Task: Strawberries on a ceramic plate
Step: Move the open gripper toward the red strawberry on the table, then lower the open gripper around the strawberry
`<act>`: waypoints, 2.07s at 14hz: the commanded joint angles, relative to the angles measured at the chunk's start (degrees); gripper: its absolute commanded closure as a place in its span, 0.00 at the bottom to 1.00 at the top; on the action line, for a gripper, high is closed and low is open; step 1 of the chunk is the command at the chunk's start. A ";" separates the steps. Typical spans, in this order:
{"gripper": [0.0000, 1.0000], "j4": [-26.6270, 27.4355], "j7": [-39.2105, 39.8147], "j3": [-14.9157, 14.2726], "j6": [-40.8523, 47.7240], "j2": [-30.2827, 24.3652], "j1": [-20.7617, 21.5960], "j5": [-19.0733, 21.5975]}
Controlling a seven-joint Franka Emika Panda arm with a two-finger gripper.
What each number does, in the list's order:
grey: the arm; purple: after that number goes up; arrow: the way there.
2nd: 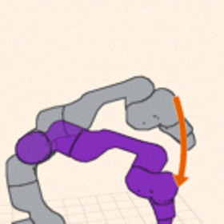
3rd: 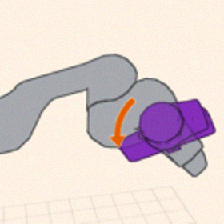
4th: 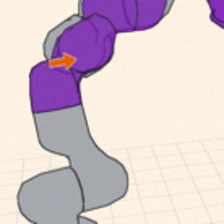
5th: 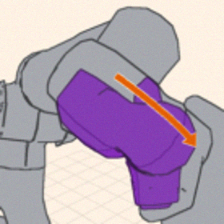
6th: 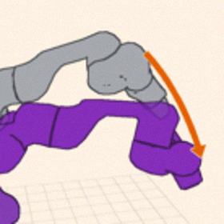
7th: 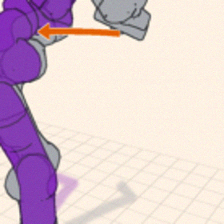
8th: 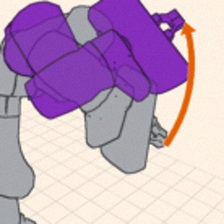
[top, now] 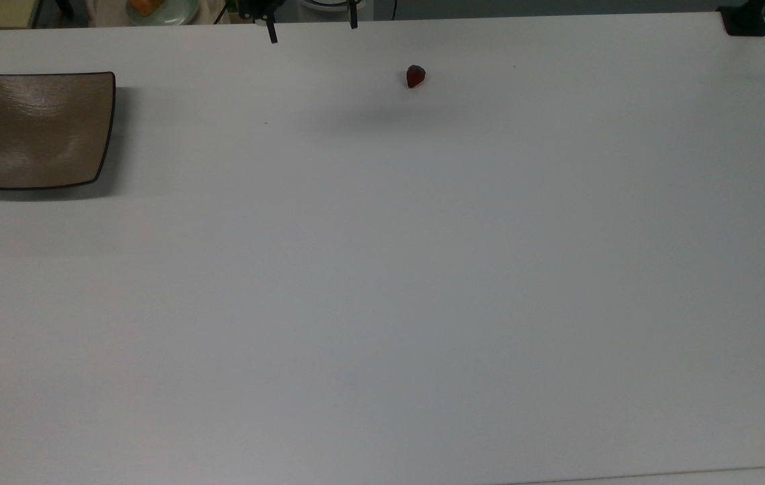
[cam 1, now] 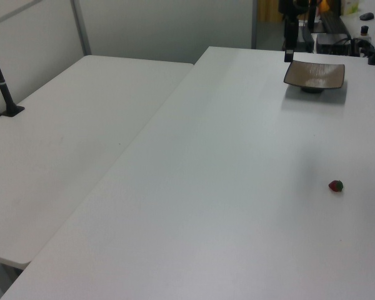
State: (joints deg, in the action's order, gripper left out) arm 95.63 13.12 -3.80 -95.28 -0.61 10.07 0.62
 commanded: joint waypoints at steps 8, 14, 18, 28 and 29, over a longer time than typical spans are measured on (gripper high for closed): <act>0.00 10.80 4.73 3.53 1.67 -3.16 4.86 0.17; 0.00 19.31 0.33 9.87 1.77 -4.66 5.04 0.26; 0.00 25.20 0.24 13.56 -3.06 -4.31 4.87 0.26; 0.00 37.25 0.24 13.73 -13.95 -4.66 4.34 0.26; 0.00 38.56 0.33 13.74 -15.53 -4.66 4.34 0.26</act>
State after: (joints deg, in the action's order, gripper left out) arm 130.02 14.11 9.68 -106.77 -3.26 14.45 0.65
